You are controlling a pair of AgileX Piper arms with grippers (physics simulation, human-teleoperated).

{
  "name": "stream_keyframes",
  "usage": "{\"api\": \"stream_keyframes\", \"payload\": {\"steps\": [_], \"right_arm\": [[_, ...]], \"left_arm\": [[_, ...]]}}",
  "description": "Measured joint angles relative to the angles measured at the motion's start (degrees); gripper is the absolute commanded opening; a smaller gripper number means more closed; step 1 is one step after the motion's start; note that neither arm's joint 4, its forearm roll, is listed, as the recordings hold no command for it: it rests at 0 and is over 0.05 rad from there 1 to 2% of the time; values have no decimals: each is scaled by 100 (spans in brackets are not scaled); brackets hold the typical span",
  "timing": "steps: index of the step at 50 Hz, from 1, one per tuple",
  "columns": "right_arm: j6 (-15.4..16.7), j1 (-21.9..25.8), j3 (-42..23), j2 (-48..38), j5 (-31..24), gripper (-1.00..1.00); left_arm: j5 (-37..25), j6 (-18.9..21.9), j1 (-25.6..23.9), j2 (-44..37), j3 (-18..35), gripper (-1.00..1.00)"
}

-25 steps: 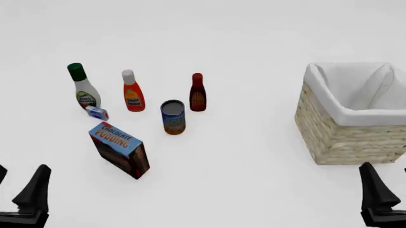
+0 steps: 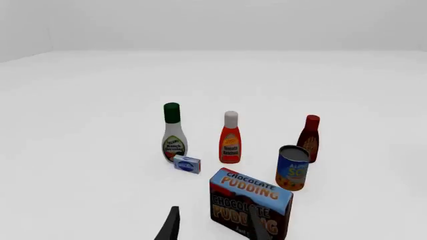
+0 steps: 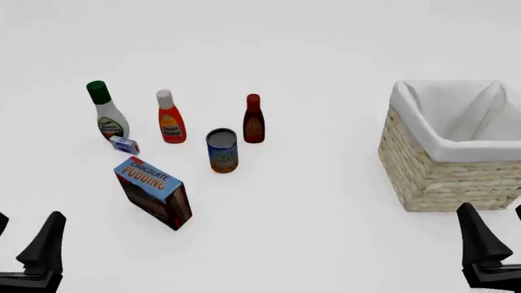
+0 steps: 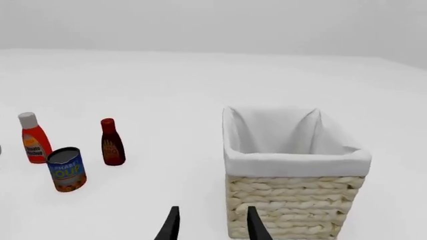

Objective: Pick the bbq sauce and place it in the basket.

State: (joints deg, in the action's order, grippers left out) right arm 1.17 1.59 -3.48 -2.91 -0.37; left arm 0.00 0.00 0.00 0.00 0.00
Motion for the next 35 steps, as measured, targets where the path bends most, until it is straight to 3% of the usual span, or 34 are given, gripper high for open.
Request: {"api": "stream_keyframes", "payload": {"steps": [19, 35], "right_arm": [[48, 304, -886, -1024, 4, 100], [334, 515, -1531, -1807, -6, 100]], "left_arm": [[0, 0, 0, 0, 0, 100], [0, 0, 0, 0, 0, 100]]}}
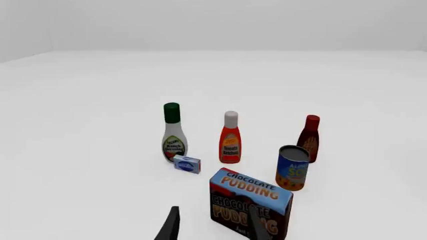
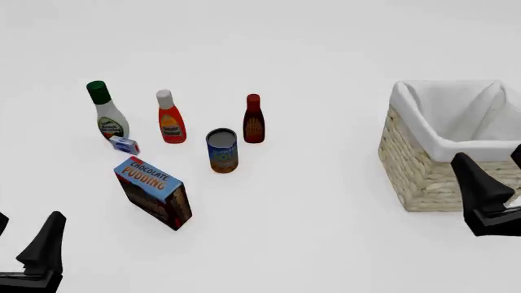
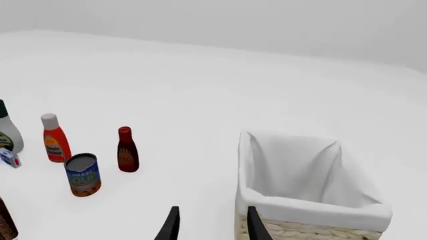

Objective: Pick the bbq sauce and place it in the basket.

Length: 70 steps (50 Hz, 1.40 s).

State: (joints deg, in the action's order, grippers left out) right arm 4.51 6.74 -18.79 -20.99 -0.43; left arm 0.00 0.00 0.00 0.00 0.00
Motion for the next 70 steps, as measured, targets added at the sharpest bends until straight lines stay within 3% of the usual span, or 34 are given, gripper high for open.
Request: {"api": "stream_keyframes", "payload": {"steps": [22, 44, 70], "right_arm": [[482, 191, -904, -841, -111, 100], [743, 249, -1557, -1741, -13, 100], [750, 869, -2403, -2932, 324, 100]], "left_arm": [[0, 0, 0, 0, 0, 100], [0, 0, 0, 0, 0, 100], [0, 0, 0, 0, 0, 100]]}}
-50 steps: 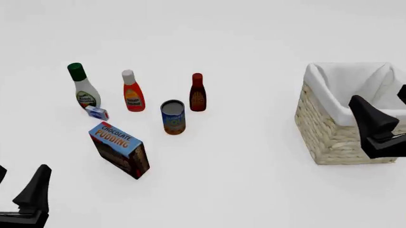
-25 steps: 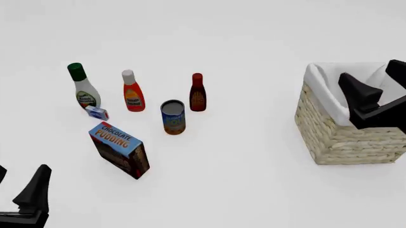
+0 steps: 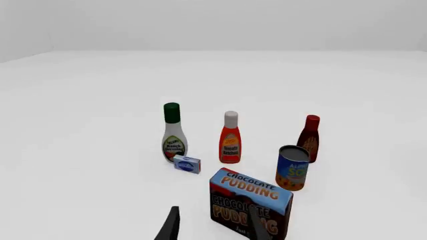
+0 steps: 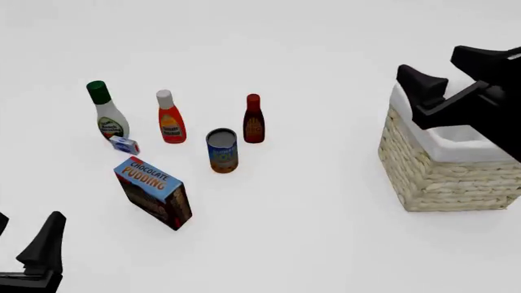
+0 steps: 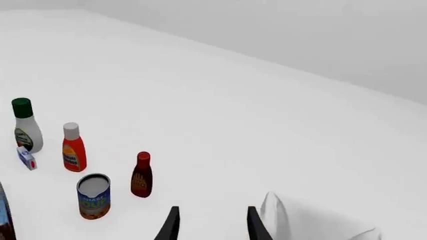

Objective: Pick the bbq sauce and place it in the basket.

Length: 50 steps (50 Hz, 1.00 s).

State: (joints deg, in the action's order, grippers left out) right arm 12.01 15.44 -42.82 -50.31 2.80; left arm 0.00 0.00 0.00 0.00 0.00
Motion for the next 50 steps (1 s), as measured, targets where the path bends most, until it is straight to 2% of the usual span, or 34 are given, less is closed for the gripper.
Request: {"api": "stream_keyframes", "payload": {"steps": [17, 32, 50], "right_arm": [[-170, 450, -625, -908, 188, 100], [-427, 648, -1113, -1664, 139, 100], [-547, 932, -1618, -2443, 142, 100]], "left_arm": [[0, 0, 0, 0, 0, 100], [0, 0, 0, 0, 0, 100], [0, 0, 0, 0, 0, 100]]}}
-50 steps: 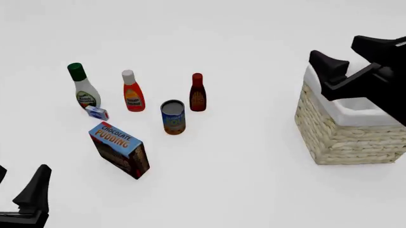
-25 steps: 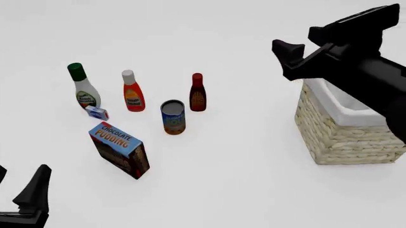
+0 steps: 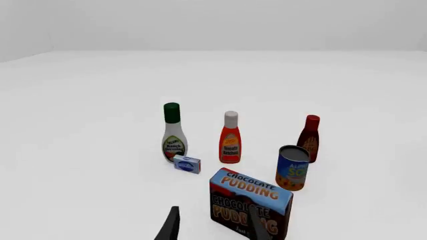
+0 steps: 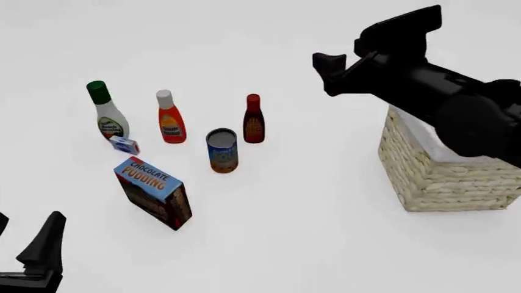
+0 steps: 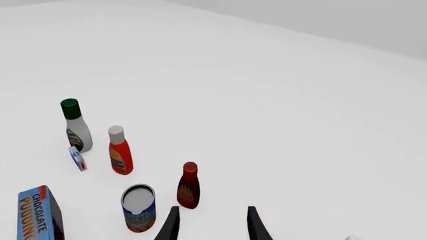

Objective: Pick the bbq sauce and place it in the basket.

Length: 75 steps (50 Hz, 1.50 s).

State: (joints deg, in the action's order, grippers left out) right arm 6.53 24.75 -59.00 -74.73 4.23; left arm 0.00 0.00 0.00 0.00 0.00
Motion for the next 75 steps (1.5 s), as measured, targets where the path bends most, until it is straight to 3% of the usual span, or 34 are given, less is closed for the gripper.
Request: {"api": "stream_keyframes", "payload": {"steps": [23, 75], "right_arm": [[3, 303, -340, -763, 320, 100], [-26, 380, -1437, -2897, 1018, 100]], "left_arm": [[0, 0, 0, 0, 0, 100], [0, 0, 0, 0, 0, 100]]}}
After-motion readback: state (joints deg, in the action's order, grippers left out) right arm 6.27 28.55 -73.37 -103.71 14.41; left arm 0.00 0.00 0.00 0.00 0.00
